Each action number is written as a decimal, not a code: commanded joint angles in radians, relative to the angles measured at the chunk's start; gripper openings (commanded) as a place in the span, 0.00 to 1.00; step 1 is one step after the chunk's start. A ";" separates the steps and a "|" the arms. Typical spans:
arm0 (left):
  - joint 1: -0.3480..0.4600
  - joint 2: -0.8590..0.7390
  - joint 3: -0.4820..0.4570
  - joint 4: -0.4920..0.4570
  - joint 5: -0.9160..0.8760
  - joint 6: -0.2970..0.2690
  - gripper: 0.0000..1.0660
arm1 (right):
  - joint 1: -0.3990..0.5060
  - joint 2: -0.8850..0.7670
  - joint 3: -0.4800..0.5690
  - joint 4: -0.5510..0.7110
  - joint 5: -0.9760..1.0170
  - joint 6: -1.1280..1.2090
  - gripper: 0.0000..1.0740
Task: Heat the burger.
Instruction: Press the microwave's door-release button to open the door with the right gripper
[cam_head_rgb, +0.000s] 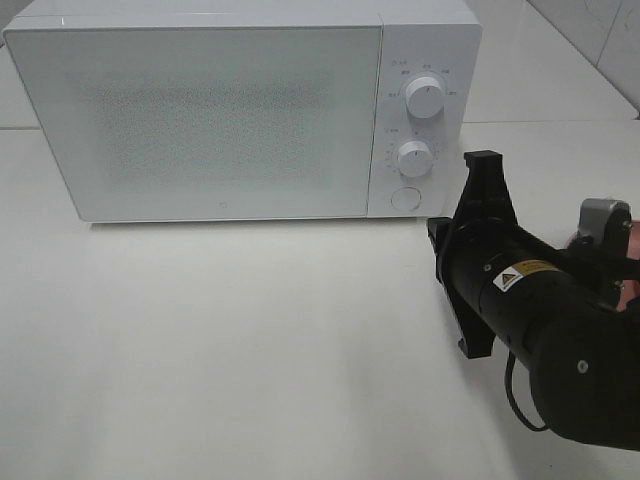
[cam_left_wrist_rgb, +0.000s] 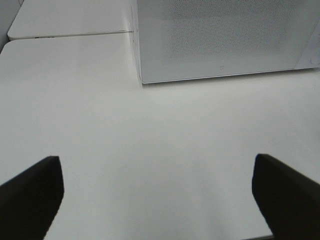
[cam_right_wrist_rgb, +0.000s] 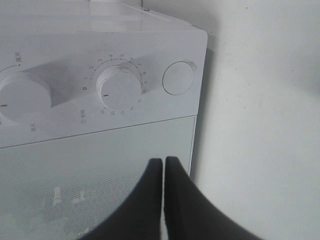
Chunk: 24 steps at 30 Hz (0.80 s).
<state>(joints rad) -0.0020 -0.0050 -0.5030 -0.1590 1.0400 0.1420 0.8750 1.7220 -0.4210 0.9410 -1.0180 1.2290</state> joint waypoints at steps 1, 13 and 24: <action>0.001 -0.028 0.002 -0.005 -0.002 -0.001 0.88 | -0.002 0.004 -0.006 0.011 0.006 0.000 0.00; 0.001 -0.028 0.002 -0.005 -0.002 -0.001 0.88 | -0.072 0.101 -0.063 -0.059 0.035 0.042 0.00; 0.001 -0.028 0.002 -0.003 -0.002 -0.001 0.88 | -0.144 0.171 -0.133 -0.120 0.082 0.053 0.00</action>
<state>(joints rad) -0.0020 -0.0050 -0.5030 -0.1590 1.0400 0.1420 0.7370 1.8920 -0.5440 0.8390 -0.9430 1.2780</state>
